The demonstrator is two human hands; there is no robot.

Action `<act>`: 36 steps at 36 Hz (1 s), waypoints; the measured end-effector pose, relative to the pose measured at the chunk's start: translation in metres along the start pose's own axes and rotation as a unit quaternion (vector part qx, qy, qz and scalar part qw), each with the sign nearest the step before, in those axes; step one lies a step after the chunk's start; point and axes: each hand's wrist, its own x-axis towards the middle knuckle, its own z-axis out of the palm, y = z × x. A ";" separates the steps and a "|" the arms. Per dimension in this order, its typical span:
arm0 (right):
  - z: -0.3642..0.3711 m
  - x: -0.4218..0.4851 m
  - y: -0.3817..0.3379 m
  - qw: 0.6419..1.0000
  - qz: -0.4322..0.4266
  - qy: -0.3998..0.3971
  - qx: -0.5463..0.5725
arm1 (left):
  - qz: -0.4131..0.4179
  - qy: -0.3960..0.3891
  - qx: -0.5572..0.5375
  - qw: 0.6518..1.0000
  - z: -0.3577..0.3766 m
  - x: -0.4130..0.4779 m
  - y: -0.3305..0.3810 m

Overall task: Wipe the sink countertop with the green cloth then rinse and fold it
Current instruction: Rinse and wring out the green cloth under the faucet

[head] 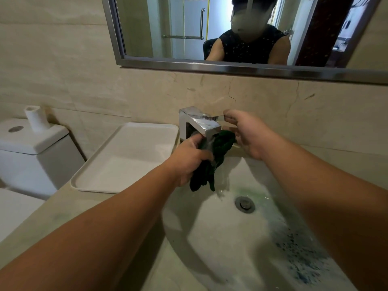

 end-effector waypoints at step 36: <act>-0.098 -0.138 0.000 0.975 -0.022 -0.060 -0.214 | -0.090 -0.147 0.116 0.978 0.085 -0.050 0.004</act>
